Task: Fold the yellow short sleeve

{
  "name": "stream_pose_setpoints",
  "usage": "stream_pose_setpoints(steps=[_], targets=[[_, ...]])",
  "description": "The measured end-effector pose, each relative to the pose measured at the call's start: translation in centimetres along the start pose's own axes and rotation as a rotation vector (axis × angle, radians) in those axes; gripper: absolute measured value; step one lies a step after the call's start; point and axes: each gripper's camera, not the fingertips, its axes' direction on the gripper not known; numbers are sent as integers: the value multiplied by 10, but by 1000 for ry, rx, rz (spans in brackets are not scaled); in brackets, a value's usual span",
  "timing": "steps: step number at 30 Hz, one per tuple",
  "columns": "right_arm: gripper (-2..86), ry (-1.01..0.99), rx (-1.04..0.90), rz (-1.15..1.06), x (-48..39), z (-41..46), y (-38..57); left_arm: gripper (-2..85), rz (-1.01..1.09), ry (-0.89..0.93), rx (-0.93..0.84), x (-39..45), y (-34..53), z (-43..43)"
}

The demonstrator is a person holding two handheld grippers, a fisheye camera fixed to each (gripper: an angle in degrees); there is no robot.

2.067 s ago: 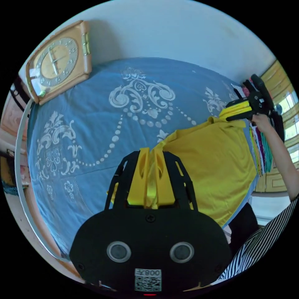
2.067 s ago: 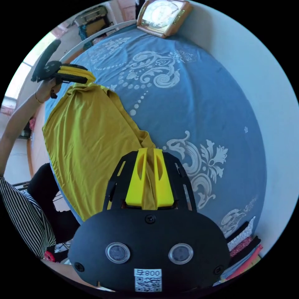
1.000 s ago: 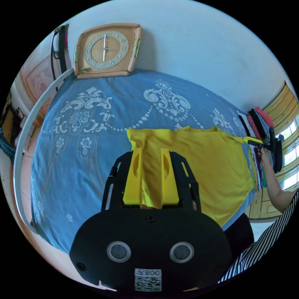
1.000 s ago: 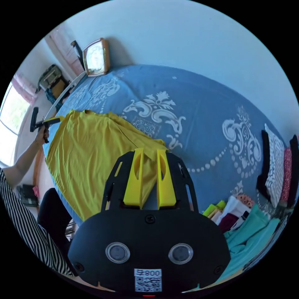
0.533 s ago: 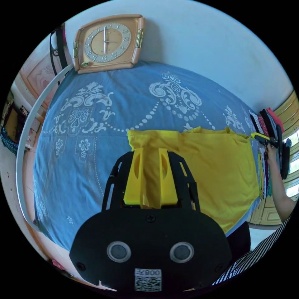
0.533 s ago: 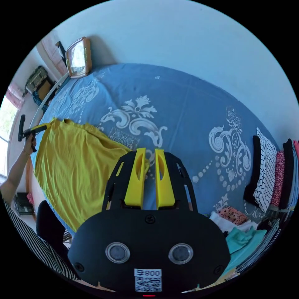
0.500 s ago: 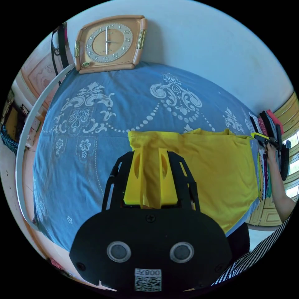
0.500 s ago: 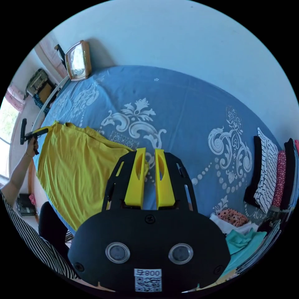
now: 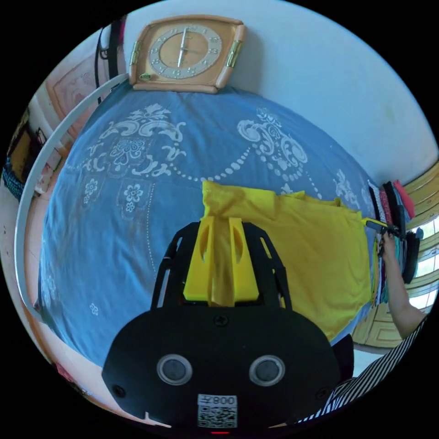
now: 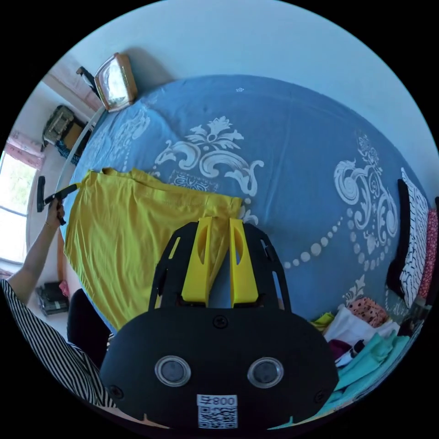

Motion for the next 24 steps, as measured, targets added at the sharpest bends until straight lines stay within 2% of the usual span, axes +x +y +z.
stream_pose_setpoints(steps=[4,8,12,18,24], targets=[[73,-52,11,19,9,-5,75,69,-32,57,3,-22,49,-26],[78,-188,-33,78,7,5,170,80,-92,177,-57,-37,137,-42],[81,-236,-63,144,6,16,239,91,-162,294,-78,-43,209,-50],[82,-284,-39,238,13,30,299,66,-194,233,-120,-36,246,-39],[82,-263,-10,255,19,39,325,26,-196,275,-72,-28,261,-52]])
